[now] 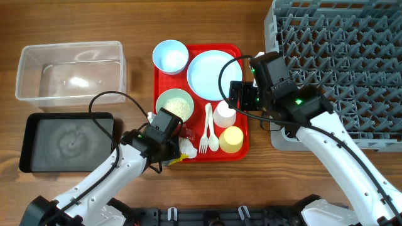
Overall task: Sort waste into correct bins and load items into the dishwasher rack
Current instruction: 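Grasp the yellow wrapper and carry it to the clear bin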
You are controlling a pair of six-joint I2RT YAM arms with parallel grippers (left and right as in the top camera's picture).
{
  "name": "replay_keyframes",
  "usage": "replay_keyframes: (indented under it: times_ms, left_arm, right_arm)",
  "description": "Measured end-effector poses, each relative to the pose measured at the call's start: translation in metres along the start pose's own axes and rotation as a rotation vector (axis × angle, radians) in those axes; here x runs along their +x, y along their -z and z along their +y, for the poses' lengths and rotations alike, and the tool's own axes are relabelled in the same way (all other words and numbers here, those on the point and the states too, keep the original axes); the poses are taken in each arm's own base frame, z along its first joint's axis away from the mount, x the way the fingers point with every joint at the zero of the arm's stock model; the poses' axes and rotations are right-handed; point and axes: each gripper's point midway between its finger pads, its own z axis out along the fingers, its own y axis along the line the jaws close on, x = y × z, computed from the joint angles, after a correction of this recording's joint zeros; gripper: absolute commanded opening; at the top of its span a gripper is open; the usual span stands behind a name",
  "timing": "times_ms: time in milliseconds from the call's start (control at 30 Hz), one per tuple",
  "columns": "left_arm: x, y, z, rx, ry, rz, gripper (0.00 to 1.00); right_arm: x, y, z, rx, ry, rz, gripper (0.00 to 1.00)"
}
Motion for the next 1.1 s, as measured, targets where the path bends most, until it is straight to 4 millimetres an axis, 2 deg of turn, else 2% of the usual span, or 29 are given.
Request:
replay_keyframes:
  times_ms: [100,233,367,467,533,633,733,867,933,1000,1033,1100]
  left_arm:
    - [0.000,0.007,0.000,-0.011,0.000,0.014,0.04]
    - [-0.023,0.037,-0.018,0.024,-0.001,-0.025,0.04]
    - [-0.059,0.088,-0.042,0.103,0.001,-0.141,0.04]
    - [-0.089,0.124,-0.037,0.126,0.052,-0.256,0.04]
    - [-0.104,0.136,-0.020,0.101,0.106,-0.316,0.04]
    - [-0.126,0.141,0.018,0.022,0.203,-0.384,0.04]
    - [-0.170,0.156,0.061,-0.035,0.300,-0.539,0.04]
    - [-0.223,0.176,0.104,-0.078,0.379,-0.736,0.04]
    - [-0.242,0.178,0.125,-0.104,0.412,-0.796,0.04]
    - [-0.258,0.171,0.147,-0.133,0.445,-0.823,0.04]
    - [-0.262,0.165,0.154,-0.145,0.454,-0.820,0.06]
    - [-0.270,0.146,0.169,-0.163,0.472,-0.799,0.38]
  right_arm:
    - [0.000,0.000,0.000,0.000,0.000,0.000,1.00]
    - [0.000,0.000,0.000,0.001,0.000,0.000,0.99]
    - [0.000,0.000,0.000,0.000,0.000,0.000,1.00]
    - [0.000,0.000,0.000,0.000,0.000,0.000,0.99]
    - [0.000,0.000,0.000,0.000,0.000,0.000,1.00]
    - [0.000,0.000,0.000,0.000,0.000,0.000,0.99]
    - [-0.002,0.000,0.001,-0.004,-0.001,-0.010,1.00]
    - [-0.006,0.000,0.003,-0.011,-0.002,-0.023,0.99]
    - [-0.005,0.000,0.002,-0.010,-0.001,-0.021,1.00]
    - [-0.004,0.000,0.002,-0.009,-0.001,-0.018,1.00]
    - [-0.004,0.000,0.002,-0.007,-0.001,-0.016,0.99]
    - [-0.003,0.000,0.002,-0.006,-0.001,-0.013,0.99]
